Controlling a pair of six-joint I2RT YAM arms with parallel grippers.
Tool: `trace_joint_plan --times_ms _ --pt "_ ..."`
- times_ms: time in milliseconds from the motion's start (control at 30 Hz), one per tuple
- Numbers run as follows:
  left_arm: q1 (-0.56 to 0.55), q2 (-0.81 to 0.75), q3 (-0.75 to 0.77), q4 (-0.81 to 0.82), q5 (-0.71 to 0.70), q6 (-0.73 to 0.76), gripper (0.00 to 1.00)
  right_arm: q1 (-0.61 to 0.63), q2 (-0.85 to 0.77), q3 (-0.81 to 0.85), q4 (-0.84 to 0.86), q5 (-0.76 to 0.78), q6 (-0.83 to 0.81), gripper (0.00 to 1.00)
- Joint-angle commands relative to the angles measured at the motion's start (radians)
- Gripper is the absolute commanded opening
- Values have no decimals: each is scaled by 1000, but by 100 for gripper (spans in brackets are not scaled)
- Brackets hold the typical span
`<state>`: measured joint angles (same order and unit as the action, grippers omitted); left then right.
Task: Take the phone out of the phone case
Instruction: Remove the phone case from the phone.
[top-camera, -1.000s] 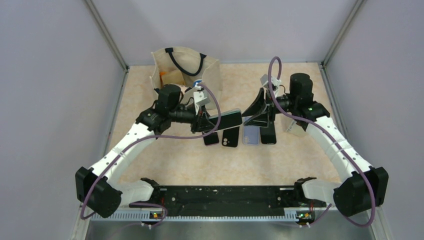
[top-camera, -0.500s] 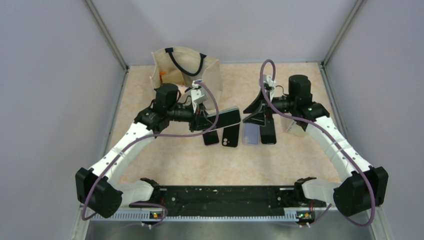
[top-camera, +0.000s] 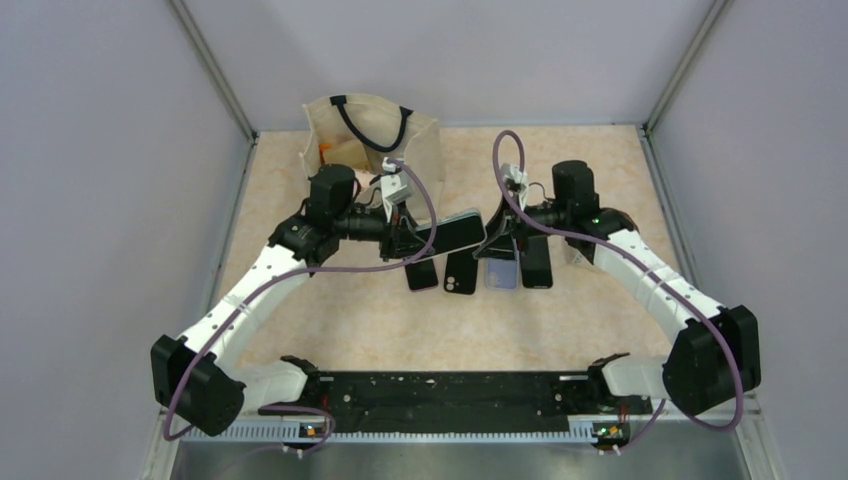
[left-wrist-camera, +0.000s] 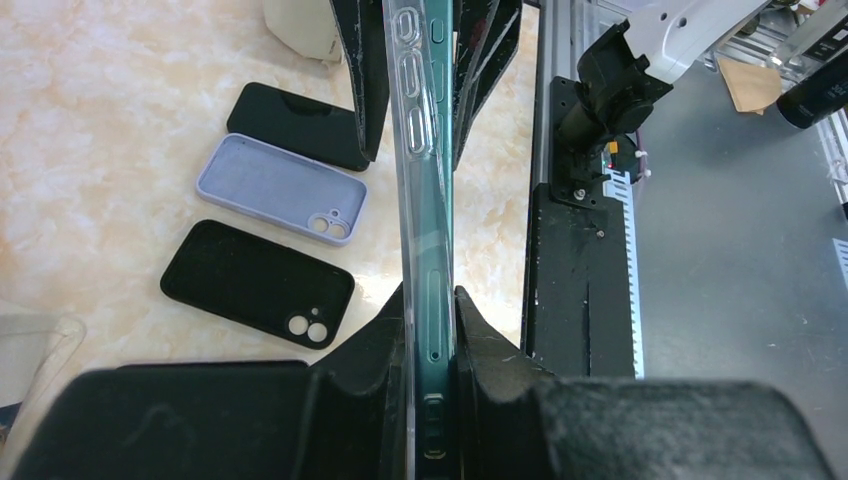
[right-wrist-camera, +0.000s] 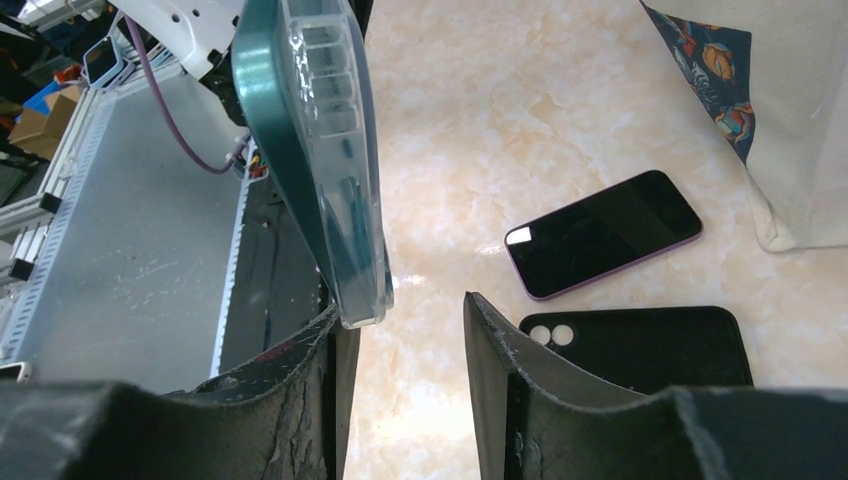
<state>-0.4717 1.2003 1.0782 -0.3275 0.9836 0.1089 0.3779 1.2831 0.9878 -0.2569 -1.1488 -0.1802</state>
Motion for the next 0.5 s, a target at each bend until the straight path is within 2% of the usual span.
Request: trace_joint_plan --times_ms 0,267,467 --pt "5 -21 12 97 47 -9 0 12 -6 11 78 -39 22 43" --pt "5 -20 5 105 49 -10 0 12 -14 11 91 -70 39 47" --pt "5 -18 0 127 55 -29 0 16 -14 -2 140 -91 68 37"
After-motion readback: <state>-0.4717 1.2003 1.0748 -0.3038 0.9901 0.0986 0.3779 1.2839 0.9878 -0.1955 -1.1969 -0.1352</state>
